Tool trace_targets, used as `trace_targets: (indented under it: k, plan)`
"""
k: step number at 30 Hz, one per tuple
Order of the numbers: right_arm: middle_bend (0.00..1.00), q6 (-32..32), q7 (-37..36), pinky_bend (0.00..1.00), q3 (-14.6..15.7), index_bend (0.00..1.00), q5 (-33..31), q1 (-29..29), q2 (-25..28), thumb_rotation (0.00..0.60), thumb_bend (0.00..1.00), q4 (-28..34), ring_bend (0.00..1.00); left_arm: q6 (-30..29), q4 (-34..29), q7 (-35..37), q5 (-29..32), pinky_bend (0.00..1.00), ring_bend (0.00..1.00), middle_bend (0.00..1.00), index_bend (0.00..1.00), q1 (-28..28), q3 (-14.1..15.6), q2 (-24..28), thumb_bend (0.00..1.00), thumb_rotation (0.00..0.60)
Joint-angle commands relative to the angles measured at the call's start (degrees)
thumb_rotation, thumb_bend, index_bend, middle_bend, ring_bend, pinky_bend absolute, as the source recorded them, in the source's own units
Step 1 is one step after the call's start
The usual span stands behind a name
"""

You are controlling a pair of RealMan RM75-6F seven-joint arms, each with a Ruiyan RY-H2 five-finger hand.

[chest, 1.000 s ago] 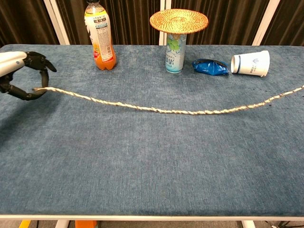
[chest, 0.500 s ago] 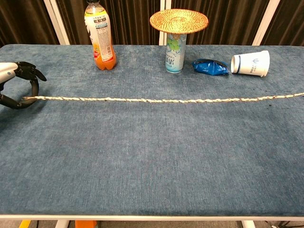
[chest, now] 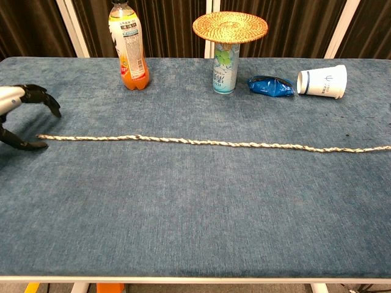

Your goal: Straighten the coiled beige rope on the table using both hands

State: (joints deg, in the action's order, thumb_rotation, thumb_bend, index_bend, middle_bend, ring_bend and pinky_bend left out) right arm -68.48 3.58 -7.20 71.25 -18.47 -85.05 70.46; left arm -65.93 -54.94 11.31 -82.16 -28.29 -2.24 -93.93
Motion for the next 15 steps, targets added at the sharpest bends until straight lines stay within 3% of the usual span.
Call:
trace_targets:
  k: [1, 8, 15]
  plan:
    - [0.17, -5.21, 0.17, 0.0, -0.97, 0.09, 1.73, 2.06, 4.52, 0.6, 0.19, 5.33, 0.0, -2.64, -4.27, -0.55, 0.66, 0.0, 0.03, 0.19, 0.27, 1.51, -1.23, 3.92, 0.12, 0.6]
    - [0.18, -11.97, -5.38, 0.0, 1.71, 0.1, 9.22, 6.8, 17.19, 0.6, 0.23, 14.87, 0.0, -10.47, -17.14, -0.79, 4.61, 0.0, 0.03, 0.19, 0.28, 8.62, -3.36, 15.3, 0.09, 0.6]
    - [0.18, -19.58, -6.8, 0.0, 3.72, 0.13, 12.28, 12.5, 21.82, 0.6, 0.23, 19.41, 0.0, -18.12, -27.95, -4.07, 6.2, 0.0, 0.03, 0.19, 0.29, 17.26, -1.01, 22.28, 0.09, 0.6]
